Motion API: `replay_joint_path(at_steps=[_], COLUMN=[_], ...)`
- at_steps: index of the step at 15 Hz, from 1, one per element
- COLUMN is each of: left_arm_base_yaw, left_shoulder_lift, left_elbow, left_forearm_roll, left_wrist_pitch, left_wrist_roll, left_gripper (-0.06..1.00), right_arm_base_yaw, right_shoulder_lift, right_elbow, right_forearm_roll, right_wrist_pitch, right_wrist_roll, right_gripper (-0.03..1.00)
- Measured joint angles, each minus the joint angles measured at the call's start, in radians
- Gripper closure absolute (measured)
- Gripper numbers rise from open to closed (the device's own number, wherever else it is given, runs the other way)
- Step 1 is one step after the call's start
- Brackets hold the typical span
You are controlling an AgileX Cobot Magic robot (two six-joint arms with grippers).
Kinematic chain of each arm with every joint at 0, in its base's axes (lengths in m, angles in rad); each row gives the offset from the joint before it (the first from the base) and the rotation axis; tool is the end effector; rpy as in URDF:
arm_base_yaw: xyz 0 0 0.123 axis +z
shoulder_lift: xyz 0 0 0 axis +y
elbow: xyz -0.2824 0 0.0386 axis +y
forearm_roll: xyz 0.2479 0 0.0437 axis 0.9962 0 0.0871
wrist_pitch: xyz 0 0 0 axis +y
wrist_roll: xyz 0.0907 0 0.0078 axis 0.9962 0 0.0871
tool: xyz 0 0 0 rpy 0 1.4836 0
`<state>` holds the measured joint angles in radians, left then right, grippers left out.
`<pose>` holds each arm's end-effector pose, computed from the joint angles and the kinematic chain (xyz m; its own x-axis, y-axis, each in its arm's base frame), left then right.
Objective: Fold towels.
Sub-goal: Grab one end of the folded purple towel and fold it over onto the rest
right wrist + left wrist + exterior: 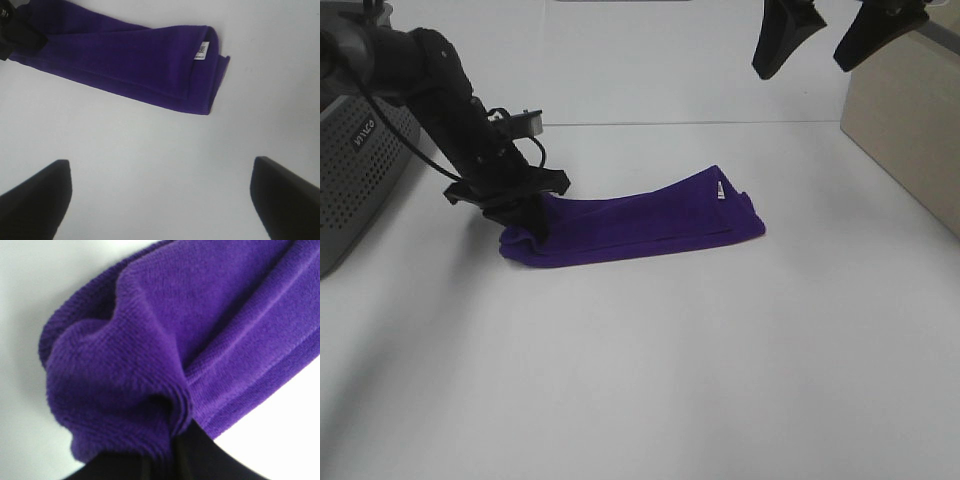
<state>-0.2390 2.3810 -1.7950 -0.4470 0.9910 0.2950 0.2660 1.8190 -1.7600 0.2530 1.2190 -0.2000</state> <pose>0.4515 -0.1439 0.1049 -0.9526 0.2687 -0.1425 0.3026 0.8852 -0.3534 0.3711 0.1233 0.3344 -0.8487 -0.3430 -0.4025 -0.4387 0.8817 0.1737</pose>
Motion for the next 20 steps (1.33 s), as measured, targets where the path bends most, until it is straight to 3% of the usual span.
replay_joint_path(at_steps=[2, 6, 9, 12, 17, 20], left_arm_base_yaw=[0.001, -0.034, -0.165, -0.228, -0.259, -0.294], left_shoulder_lift=[-0.091, -0.195, -0.142, -0.07, 0.037, 0.068], left_elbow=[0.002, -0.014, -0.118, -0.204, -0.312, -0.318], left_forearm_roll=[0.066, 0.025, 0.003, -0.003, -0.016, -0.118], left_wrist_pitch=[-0.003, -0.029, -0.054, -0.054, -0.052, -0.18], left_wrist_roll=[-0.012, -0.014, -0.021, -0.059, -0.112, -0.115], left_gripper=[0.91, 0.91, 0.91, 0.91, 0.9, 0.54], right_arm_base_yaw=[0.0, 0.0, 0.0, 0.0, 0.0, 0.0], right_shoulder_lift=[-0.052, -0.145, -0.205, -0.216, -0.221, -0.229], right_elbow=[0.0, 0.0, 0.0, 0.0, 0.0, 0.0], right_forearm_roll=[0.014, 0.076, 0.085, 0.087, 0.087, 0.087], right_wrist_pitch=[0.001, 0.001, 0.002, 0.002, 0.002, 0.002], right_wrist_roll=[0.009, 0.012, 0.012, 0.012, 0.012, 0.011], right_gripper=[0.03, 0.03, 0.03, 0.03, 0.03, 0.03])
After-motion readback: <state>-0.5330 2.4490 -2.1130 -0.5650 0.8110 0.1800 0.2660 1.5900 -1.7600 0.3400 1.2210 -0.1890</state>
